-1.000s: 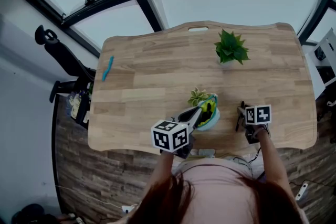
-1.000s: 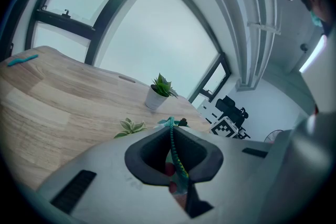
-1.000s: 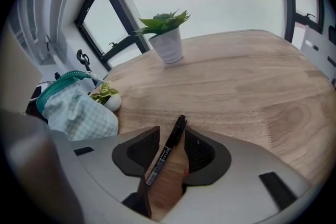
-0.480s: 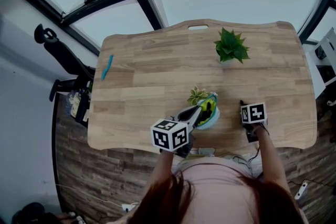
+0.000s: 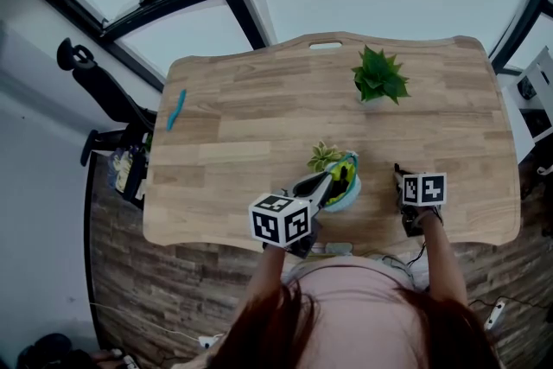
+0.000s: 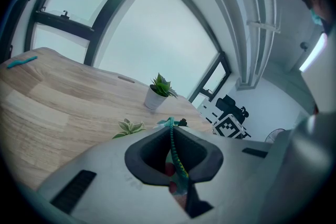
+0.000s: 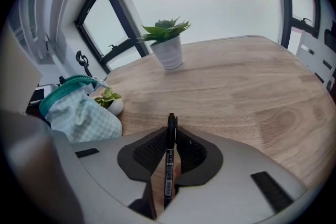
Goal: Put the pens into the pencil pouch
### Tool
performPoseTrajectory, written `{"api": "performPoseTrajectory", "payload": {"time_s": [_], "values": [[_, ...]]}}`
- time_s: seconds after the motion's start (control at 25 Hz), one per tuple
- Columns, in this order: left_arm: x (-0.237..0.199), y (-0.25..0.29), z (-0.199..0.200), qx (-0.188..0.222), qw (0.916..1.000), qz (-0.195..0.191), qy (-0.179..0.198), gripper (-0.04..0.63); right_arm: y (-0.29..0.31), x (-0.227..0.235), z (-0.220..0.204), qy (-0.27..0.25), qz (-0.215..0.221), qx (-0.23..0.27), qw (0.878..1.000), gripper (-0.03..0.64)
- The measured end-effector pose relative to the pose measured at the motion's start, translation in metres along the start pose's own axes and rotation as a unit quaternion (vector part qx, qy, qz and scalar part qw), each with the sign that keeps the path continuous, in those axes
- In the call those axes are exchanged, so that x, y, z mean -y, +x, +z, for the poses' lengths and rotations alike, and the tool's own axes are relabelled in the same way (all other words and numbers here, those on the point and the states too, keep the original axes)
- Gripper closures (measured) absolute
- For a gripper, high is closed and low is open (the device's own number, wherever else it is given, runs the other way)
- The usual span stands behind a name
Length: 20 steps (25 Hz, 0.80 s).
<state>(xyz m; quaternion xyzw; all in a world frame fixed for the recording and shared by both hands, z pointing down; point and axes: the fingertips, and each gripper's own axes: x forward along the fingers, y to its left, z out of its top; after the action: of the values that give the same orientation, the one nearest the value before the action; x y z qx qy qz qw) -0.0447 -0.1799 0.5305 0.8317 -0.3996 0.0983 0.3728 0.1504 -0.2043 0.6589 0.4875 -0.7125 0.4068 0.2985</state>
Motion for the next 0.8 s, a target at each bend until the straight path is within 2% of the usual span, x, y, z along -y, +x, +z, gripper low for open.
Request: {"api": "performPoseTrajectory", "payload": {"time_s": [0.16, 0.36, 0.6, 0.8], "values": [[0.0, 0.0, 0.0, 0.0, 1.0, 0.002, 0.004, 0.581, -0.009, -0.01, 0.014, 0.007, 0.018, 0.03, 0.999, 0.566], [0.001, -0.001, 0.0, 0.001, 1.0, 0.002, 0.007, 0.581, -0.029, -0.031, 0.043, 0.023, 0.064, 0.094, 0.993, 0.566], [0.004, 0.0, 0.0, 0.0, 0.9999, 0.002, 0.014, 0.581, -0.057, -0.049, 0.076, 0.06, 0.115, 0.168, 0.977, 0.566], [0.005, -0.001, 0.0, 0.001, 0.9999, 0.002, 0.014, 0.581, -0.084, -0.064, 0.101, 0.082, 0.156, 0.226, 0.958, 0.566]]}}
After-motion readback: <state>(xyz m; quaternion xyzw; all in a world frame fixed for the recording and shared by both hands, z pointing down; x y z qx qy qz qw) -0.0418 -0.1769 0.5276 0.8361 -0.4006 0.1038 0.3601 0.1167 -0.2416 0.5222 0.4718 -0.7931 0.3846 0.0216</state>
